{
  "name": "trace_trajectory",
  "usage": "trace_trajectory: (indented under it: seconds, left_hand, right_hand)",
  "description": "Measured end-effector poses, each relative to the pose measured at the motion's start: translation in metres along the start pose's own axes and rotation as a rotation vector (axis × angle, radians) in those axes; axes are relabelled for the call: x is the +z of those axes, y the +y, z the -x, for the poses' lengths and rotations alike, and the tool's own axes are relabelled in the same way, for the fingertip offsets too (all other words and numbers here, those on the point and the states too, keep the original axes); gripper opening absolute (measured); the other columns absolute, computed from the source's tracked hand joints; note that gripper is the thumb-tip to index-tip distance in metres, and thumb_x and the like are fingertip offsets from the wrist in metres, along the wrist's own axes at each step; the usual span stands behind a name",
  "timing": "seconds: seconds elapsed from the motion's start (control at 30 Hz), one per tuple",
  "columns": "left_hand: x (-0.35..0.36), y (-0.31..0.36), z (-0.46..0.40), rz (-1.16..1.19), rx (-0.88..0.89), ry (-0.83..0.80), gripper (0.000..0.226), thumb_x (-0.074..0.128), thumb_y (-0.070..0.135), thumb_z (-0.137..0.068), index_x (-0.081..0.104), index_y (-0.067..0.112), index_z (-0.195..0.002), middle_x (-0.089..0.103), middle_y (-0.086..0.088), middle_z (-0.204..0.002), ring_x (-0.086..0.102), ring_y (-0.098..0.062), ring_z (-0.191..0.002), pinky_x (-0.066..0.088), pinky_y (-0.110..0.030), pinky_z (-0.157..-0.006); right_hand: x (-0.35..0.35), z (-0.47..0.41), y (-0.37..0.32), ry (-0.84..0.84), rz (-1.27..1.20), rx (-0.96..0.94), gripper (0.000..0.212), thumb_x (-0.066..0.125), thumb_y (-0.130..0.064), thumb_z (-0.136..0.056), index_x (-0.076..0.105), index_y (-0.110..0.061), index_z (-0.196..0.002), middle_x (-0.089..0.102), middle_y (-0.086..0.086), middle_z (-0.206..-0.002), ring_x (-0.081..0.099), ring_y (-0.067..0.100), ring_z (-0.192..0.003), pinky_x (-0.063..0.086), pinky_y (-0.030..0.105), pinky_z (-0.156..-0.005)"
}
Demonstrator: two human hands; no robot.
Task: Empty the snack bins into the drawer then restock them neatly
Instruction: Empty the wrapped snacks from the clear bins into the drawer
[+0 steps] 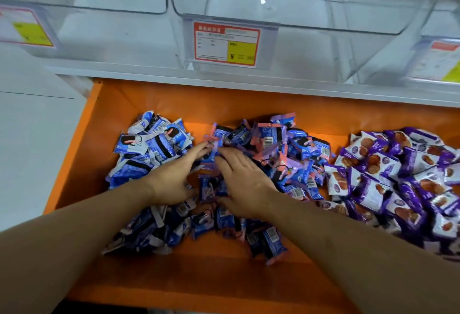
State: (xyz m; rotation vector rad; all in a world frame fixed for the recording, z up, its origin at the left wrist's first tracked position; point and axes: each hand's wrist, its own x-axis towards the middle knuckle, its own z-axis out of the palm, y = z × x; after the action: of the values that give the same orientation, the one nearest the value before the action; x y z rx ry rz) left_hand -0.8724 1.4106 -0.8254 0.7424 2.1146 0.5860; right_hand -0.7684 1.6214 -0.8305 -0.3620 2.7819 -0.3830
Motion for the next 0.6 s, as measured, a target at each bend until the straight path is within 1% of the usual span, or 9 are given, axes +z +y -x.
trace_trajectory:
  seconds: [0.03,0.1,0.17,0.23,0.3,0.33,0.43,0.53,0.6]
  left_hand:
    - [-0.001,-0.003,-0.004,0.105,0.013,-0.003,0.122,0.078,0.007,-0.084,-0.005,0.060,-0.156,0.020,0.033,-0.164,0.063,-0.018,-0.126,0.061,-0.039,-0.074]
    - [-0.001,-0.006,-0.009,0.305,0.026,0.022,0.117,0.072,-0.008,-0.084,0.002,0.051,-0.158,0.023,0.027,-0.165,0.036,-0.008,-0.150,0.059,-0.028,-0.077]
    - [0.001,-0.010,-0.016,0.395,0.005,0.083,0.110,0.070,-0.014,-0.083,0.010,0.041,-0.157,0.026,0.022,-0.163,0.027,-0.003,-0.153,0.059,-0.027,-0.075]
    - [0.003,-0.015,-0.019,0.367,-0.031,0.138,0.107,0.075,-0.009,-0.083,0.013,0.039,-0.155,0.031,0.019,-0.157,0.029,0.000,-0.150,0.061,-0.027,-0.081]
    - [0.001,-0.018,-0.019,0.281,-0.061,0.174,0.108,0.083,0.004,-0.082,0.012,0.038,-0.157,0.032,0.017,-0.154,0.032,0.001,-0.148,0.055,-0.017,-0.091]
    - [-0.001,-0.020,-0.018,0.229,-0.063,0.185,0.108,0.086,0.013,-0.083,0.012,0.037,-0.159,0.032,0.016,-0.155,0.033,0.000,-0.147,0.051,-0.017,-0.096]
    - [-0.013,-0.020,-0.012,0.022,-0.024,0.155,0.100,0.080,0.041,-0.088,0.012,0.042,-0.162,0.030,0.018,-0.164,0.034,-0.007,-0.148,0.041,-0.030,-0.115]
    - [-0.021,-0.027,-0.008,-0.290,0.005,0.018,0.091,0.062,0.064,-0.093,0.008,0.043,-0.164,0.010,0.018,-0.172,0.010,-0.007,-0.158,0.022,-0.035,-0.127]
    - [-0.022,-0.033,-0.008,-0.505,0.010,-0.054,0.088,0.048,0.074,-0.095,0.005,0.042,-0.164,-0.003,0.019,-0.172,-0.004,-0.005,-0.158,0.012,-0.036,-0.129]
  right_hand:
    - [-0.001,-0.005,-0.001,0.025,-0.003,0.046,0.112,0.070,-0.058,-0.088,0.004,-0.011,-0.165,0.001,0.009,-0.172,-0.001,0.031,-0.160,0.012,0.048,-0.131]
    - [-0.002,-0.016,0.000,-0.007,-0.012,0.088,0.116,0.066,-0.062,-0.090,-0.009,-0.015,-0.166,-0.008,0.004,-0.174,-0.008,0.026,-0.161,0.005,0.044,-0.131]
    - [-0.004,-0.023,0.004,-0.066,-0.035,0.111,0.117,0.065,-0.062,-0.091,-0.017,-0.024,-0.165,-0.009,-0.003,-0.174,-0.010,0.022,-0.160,0.003,0.044,-0.131]
    - [-0.004,-0.030,0.008,-0.084,-0.053,0.152,0.115,0.066,-0.064,-0.090,-0.019,-0.036,-0.163,-0.004,-0.005,-0.173,-0.006,0.025,-0.159,0.011,0.049,-0.130]
    - [-0.006,-0.037,0.007,-0.096,-0.045,0.193,0.109,0.063,-0.067,-0.089,-0.016,-0.046,-0.161,-0.001,-0.003,-0.170,-0.003,0.031,-0.158,0.018,0.054,-0.127]
    - [-0.007,-0.041,0.006,-0.100,-0.031,0.205,0.105,0.062,-0.068,-0.089,-0.012,-0.048,-0.161,-0.003,-0.002,-0.170,-0.003,0.033,-0.158,0.019,0.055,-0.127]
    - [-0.008,-0.047,0.004,-0.141,-0.025,0.222,0.109,0.066,-0.071,-0.086,-0.010,-0.048,-0.161,-0.018,-0.002,-0.171,-0.014,0.031,-0.159,0.013,0.056,-0.127]
    - [-0.003,-0.048,0.006,-0.173,-0.036,0.222,0.124,0.077,-0.067,-0.081,-0.017,-0.046,-0.160,-0.025,-0.006,-0.170,-0.018,0.029,-0.159,0.010,0.054,-0.129]
    - [-0.001,-0.048,0.008,-0.169,-0.037,0.220,0.128,0.081,-0.062,-0.080,-0.018,-0.046,-0.159,-0.024,-0.007,-0.170,-0.017,0.029,-0.159,0.010,0.053,-0.130]
